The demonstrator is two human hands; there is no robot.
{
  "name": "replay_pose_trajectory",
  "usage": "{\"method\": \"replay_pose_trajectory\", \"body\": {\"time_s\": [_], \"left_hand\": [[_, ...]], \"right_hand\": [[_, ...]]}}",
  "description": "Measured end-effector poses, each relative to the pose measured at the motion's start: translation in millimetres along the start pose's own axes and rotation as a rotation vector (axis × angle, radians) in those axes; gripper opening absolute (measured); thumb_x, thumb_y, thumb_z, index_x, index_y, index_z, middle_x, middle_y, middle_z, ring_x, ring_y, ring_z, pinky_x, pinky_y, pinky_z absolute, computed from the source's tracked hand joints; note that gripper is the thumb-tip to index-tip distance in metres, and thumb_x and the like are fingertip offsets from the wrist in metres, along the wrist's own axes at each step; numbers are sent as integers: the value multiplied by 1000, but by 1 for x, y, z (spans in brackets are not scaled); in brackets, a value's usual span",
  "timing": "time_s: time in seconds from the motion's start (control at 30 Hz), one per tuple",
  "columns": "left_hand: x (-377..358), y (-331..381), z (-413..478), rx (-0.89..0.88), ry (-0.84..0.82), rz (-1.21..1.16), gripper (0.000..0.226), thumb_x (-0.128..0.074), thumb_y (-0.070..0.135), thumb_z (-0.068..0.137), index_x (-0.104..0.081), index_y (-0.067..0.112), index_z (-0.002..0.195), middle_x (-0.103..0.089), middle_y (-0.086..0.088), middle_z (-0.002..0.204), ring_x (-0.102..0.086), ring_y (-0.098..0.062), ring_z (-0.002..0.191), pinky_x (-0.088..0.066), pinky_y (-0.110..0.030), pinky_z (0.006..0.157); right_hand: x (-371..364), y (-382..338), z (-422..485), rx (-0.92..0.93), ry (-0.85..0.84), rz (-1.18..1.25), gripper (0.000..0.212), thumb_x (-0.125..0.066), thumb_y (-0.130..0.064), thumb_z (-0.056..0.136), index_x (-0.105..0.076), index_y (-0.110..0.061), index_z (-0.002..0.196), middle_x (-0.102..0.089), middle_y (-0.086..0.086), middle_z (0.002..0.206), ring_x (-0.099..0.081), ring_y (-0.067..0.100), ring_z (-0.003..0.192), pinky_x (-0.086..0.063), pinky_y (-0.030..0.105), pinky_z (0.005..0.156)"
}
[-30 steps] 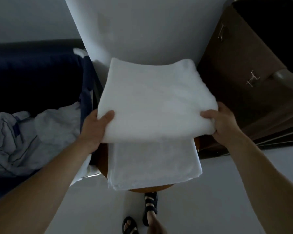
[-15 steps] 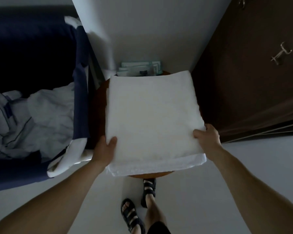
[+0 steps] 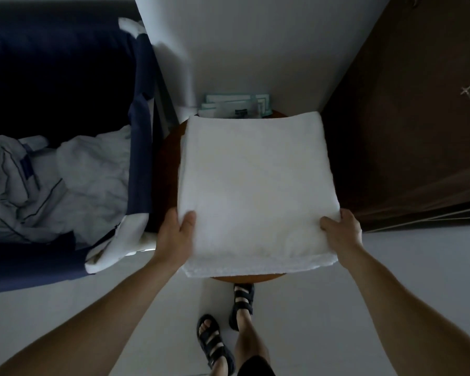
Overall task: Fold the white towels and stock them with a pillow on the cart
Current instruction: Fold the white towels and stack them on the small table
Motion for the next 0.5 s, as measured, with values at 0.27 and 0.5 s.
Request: {"method": "replay_pose_trajectory", "body": {"time_s": [0.27,0.5], "left_hand": [[-20,-27,-9,117,-72,49,31,-48,30,104,-51,1,113,-57,-19,110,-55,-30,99,-34,-29,78],[-22,-32,0,172,-109,80,35,-47,29,104,-50,0,122,-57,-23,124,-55,-35,113,-34,-28,84]], "right_hand": [[2,3,6,30,-26,27,11,-63,-15,77,-58,-19,85,-60,2,82,-53,20,70,-39,30,58],[14,-5,-7,132,2,1,43,-57,-30,66,-61,-18,107,-63,-1,90,-56,21,77,-41,31,63]]}}
Point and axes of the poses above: each hand's wrist, its own z-axis towards the middle knuckle, its own x-axis out of the back of the hand, y = z × x, the point moved 6 cm from there along z, towards the middle knuckle
